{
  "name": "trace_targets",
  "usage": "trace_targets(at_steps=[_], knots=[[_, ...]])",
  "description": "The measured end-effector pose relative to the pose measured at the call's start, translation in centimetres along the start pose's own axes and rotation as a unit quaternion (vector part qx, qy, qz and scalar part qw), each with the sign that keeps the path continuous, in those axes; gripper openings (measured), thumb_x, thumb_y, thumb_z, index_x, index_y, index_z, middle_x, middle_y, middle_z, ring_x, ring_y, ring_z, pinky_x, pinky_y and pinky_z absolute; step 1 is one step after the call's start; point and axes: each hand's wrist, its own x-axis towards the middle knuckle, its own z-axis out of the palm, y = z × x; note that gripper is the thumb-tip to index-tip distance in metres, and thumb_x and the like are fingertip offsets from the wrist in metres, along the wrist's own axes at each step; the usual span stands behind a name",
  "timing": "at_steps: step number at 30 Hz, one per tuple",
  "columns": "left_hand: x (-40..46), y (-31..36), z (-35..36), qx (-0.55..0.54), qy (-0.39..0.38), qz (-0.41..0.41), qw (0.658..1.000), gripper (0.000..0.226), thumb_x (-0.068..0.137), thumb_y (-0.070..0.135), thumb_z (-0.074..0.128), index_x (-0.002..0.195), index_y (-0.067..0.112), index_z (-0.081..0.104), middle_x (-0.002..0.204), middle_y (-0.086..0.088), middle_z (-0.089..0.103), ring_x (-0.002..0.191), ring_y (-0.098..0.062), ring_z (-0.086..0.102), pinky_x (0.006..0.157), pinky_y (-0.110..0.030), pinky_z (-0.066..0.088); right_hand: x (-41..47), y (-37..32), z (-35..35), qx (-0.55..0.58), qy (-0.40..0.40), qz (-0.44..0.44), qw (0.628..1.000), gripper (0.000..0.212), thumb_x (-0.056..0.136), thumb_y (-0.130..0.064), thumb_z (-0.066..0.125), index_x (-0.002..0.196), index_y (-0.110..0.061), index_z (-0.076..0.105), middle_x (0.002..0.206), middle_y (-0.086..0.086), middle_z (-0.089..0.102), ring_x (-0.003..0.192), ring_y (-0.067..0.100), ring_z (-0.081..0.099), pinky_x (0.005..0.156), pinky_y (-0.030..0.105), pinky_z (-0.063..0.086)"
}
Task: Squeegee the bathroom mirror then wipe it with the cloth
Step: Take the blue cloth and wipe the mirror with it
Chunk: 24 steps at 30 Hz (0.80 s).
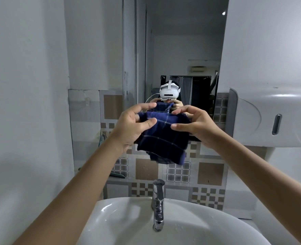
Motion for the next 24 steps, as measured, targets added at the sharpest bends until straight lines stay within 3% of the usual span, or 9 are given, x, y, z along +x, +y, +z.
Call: trace_targets(at_steps=[3,7,10,11,13,15,17,19,24], knots=[[1.0,0.1,-0.2,0.129,0.02,0.056,0.99,0.031,0.079,0.005,0.07,0.095,0.031,0.066,0.091,0.003,0.07,0.083,-0.013,0.069,0.081,-0.04,0.055,-0.6,-0.1,-0.8,-0.126,0.015,-0.083,0.988,0.039,0.062,-0.006,0.085,0.091,-0.027,0.068,0.127,0.017,0.057,0.106,0.03,0.062,0.087,0.046,0.057],[2.1,-0.6,-0.3,0.292,0.062,0.09,0.95,0.019,0.068,0.052,0.064,0.086,0.053,0.058,0.087,0.008,0.07,0.091,-0.017,0.065,0.095,-0.055,0.04,-0.2,0.4,-1.8,-0.109,-0.019,-0.147,0.983,0.039,0.064,-0.012,0.087,0.091,-0.033,0.069,0.122,0.024,0.054,0.108,0.032,0.06,0.09,0.052,0.054],[2.9,-0.6,-0.3,0.335,0.098,0.153,0.925,0.021,0.075,0.036,0.072,0.086,0.049,0.06,0.09,0.013,0.068,0.115,-0.015,0.053,0.112,-0.033,0.015,0.5,0.7,-2.6,-0.077,-0.042,-0.169,0.982,0.039,0.061,-0.028,0.089,0.094,-0.025,0.069,0.127,0.031,0.048,0.119,0.04,0.053,0.093,0.058,0.051],[3.1,-0.4,-0.4,0.325,0.09,0.16,0.928,0.019,0.075,0.036,0.073,0.088,0.046,0.062,0.094,0.018,0.066,0.123,-0.011,0.047,0.114,-0.04,0.007,0.7,0.8,-2.8,-0.074,-0.047,-0.17,0.981,0.041,0.06,-0.03,0.09,0.094,-0.023,0.068,0.128,0.032,0.046,0.12,0.042,0.052,0.092,0.059,0.05],[3.5,-0.1,-0.5,0.266,0.038,0.162,0.95,0.02,0.075,0.034,0.073,0.093,0.038,0.066,0.096,0.013,0.069,0.113,-0.01,0.058,0.106,-0.057,0.033,1.2,0.8,-3.5,-0.065,-0.057,-0.168,0.982,0.043,0.06,-0.031,0.091,0.095,-0.022,0.067,0.127,0.033,0.045,0.118,0.045,0.051,0.088,0.062,0.051],[4.0,0.1,-0.3,0.176,0.004,0.156,0.972,0.021,0.078,0.011,0.073,0.096,0.021,0.068,0.091,0.0,0.071,0.089,-0.011,0.068,0.085,-0.038,0.055,1.4,0.8,-4.0,-0.055,-0.065,-0.17,0.982,0.044,0.06,-0.032,0.09,0.096,-0.022,0.066,0.127,0.031,0.045,0.115,0.045,0.054,0.085,0.062,0.053],[4.4,0.3,0.4,0.133,0.007,0.166,0.977,0.02,0.079,0.0,0.069,0.094,0.013,0.067,0.084,-0.003,0.07,0.076,-0.008,0.067,0.072,-0.022,0.055,1.6,1.0,-4.1,-0.053,-0.062,-0.177,0.981,0.044,0.061,-0.034,0.09,0.097,-0.023,0.067,0.129,0.029,0.045,0.115,0.041,0.056,0.087,0.059,0.053],[5.2,0.3,1.0,0.103,0.028,0.179,0.978,0.019,0.079,-0.002,0.068,0.089,0.014,0.067,0.079,0.001,0.07,0.076,-0.007,0.066,0.073,-0.02,0.053,1.5,1.3,-4.3,-0.03,-0.053,-0.167,0.984,0.048,0.058,-0.038,0.09,0.099,-0.023,0.069,0.134,0.023,0.046,0.114,0.032,0.061,0.088,0.053,0.055],[7.4,0.3,1.9,0.102,0.044,0.184,0.977,0.022,0.082,-0.004,0.064,0.084,0.017,0.068,0.072,0.015,0.07,0.075,-0.002,0.063,0.074,-0.015,0.047,1.0,1.9,-4.6,0.113,-0.1,-0.074,0.986,0.059,0.061,-0.021,0.083,0.116,-0.018,0.063,0.122,-0.016,0.064,0.115,0.012,0.061,0.088,0.037,0.056]])
